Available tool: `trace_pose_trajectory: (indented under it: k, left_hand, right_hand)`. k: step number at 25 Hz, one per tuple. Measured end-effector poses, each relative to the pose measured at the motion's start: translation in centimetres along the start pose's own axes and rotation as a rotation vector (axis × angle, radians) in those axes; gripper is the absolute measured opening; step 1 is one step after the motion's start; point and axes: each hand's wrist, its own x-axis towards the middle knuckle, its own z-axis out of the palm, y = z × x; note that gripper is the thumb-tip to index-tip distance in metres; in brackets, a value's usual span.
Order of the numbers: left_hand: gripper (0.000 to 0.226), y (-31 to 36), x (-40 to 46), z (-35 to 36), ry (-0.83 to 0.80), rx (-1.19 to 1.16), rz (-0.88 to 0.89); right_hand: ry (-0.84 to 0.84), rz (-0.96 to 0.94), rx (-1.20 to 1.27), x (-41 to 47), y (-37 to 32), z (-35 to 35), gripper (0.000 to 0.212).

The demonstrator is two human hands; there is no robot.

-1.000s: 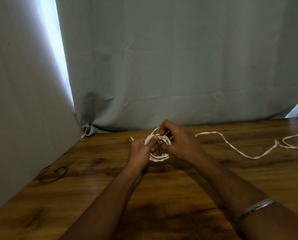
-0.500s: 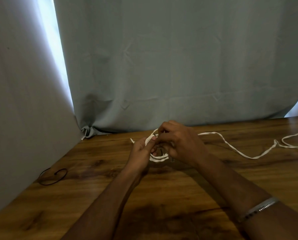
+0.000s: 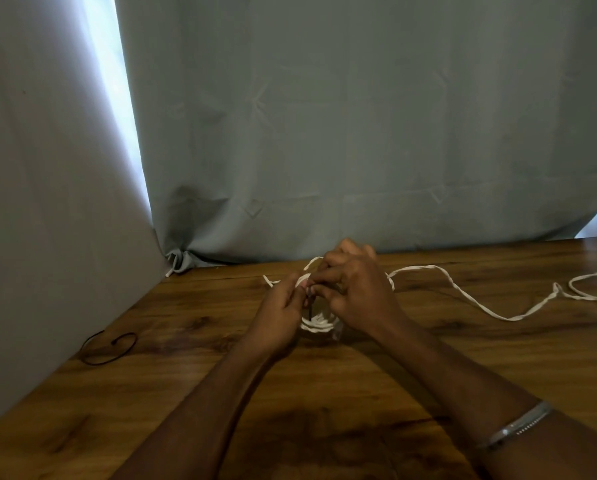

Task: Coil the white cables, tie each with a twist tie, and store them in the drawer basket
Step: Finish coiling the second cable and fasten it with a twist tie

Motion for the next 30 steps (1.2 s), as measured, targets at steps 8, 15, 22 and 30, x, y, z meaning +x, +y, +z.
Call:
trace_pose_trajectory:
  k: [8, 15, 22, 30]
  left_hand:
    - [0.032, 0.5, -0.8, 0.0, -0.046, 0.362, 0.06]
    - [0.037, 0.0, -0.6, 0.7, -0.089, 0.197, 0.032]
    - [0.036, 0.6, -0.8, 0.7, -0.096, 0.258, 0.045]
    - [0.017, 2.1, -1.6, 0.4, -0.058, 0.381, 0.237]
  right_hand:
    - [0.011, 0.428, 0.569, -0.3, 0.3, -0.1, 0.03]
    - [0.149, 0.704, 0.803, 0.4, 0.6, -0.2, 0.008]
    - [0.214, 0.957, 1.03, 0.4, 0.2, -0.1, 0.013]
    - [-0.077, 1.156, 1.113, 0.3, 1.3, -0.5, 0.024]
